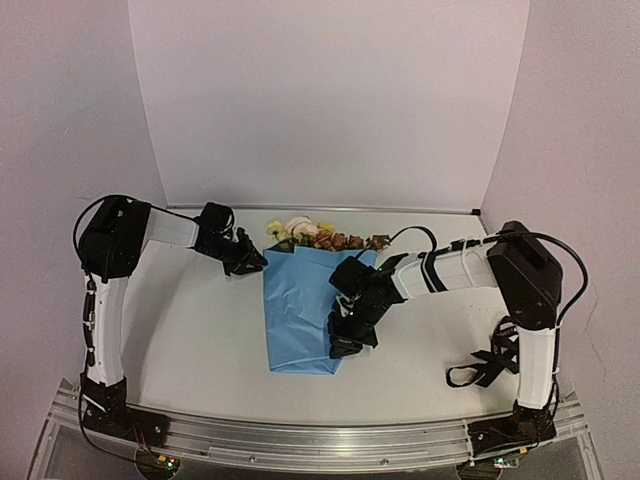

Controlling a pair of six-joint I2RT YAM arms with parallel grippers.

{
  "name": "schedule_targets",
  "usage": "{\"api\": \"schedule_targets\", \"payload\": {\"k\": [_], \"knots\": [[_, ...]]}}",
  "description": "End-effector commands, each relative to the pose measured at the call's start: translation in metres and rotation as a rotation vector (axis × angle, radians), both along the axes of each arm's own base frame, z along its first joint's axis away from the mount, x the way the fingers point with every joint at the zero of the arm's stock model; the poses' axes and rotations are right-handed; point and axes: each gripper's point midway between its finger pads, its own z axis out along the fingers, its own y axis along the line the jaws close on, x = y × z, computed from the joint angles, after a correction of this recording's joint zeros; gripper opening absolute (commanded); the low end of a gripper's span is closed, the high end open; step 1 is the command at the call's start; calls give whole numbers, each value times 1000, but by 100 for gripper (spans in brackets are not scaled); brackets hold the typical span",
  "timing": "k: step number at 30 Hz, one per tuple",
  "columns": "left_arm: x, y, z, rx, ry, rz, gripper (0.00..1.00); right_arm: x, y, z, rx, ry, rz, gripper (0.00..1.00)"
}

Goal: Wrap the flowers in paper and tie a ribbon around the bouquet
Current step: Press the fold line of the folded wrapping paper.

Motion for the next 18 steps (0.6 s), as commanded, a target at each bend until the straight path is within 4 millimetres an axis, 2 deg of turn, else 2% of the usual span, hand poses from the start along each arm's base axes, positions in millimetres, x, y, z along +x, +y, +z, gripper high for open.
{"api": "schedule_targets", "payload": {"k": [1, 5, 8, 11, 14, 17, 18], "knots": [[27, 5, 35, 5, -87, -26, 24, -5, -10, -23, -63, 24, 4, 0], [34, 16, 71, 18, -158, -11, 25, -3, -5, -12, -42, 18, 6, 0], [19, 19, 89, 12, -172, -20, 25, -1, 0, 2, -14, 9, 16, 0], [-17, 14, 98, -2, -169, -38, 25, -1, 4, 21, 18, -11, 35, 0], [-67, 1, 100, -8, -152, -73, 24, 0, 5, 39, 42, -36, 62, 0], [-117, -12, 88, 12, -116, -106, 23, 0, 8, 54, 61, -53, 89, 0], [-132, -19, 89, 11, -116, -117, 23, 1, 8, 58, 64, -59, 94, 0]]}}
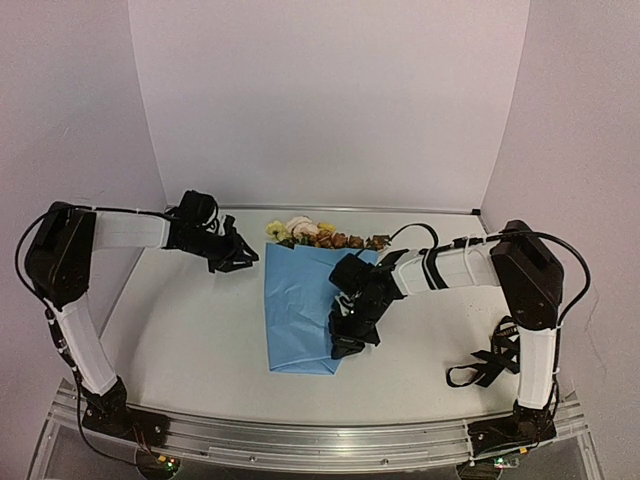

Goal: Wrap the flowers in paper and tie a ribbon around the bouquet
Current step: Press the fold line of the folded wrapping paper.

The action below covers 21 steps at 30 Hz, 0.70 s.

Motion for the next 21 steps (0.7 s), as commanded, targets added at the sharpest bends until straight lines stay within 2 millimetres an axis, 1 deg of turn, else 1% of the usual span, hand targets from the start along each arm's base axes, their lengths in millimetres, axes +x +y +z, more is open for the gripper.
{"api": "schedule_targets", "payload": {"k": [1, 4, 7, 11, 13, 17, 21], "knots": [[-69, -31, 5, -8, -2, -66, 23, 6, 11, 52, 77, -75, 55, 0], [-106, -48, -2, -52, 26, -97, 23, 9, 12, 57, 79, -86, 72, 0], [-136, -68, -13, -78, 56, -150, 21, 10, 14, 53, 69, -76, 76, 0], [-168, -73, -45, -47, 134, -171, 18, 8, 13, 40, 50, -41, 71, 0], [-180, -75, -55, -45, 164, -180, 18, 6, 11, 32, 35, -29, 70, 0], [-196, -79, -71, -32, 210, -204, 17, 3, 7, 18, 14, -7, 59, 0], [-209, -73, -91, -8, 272, -193, 15, 2, 2, 7, -9, 2, 48, 0]]}}
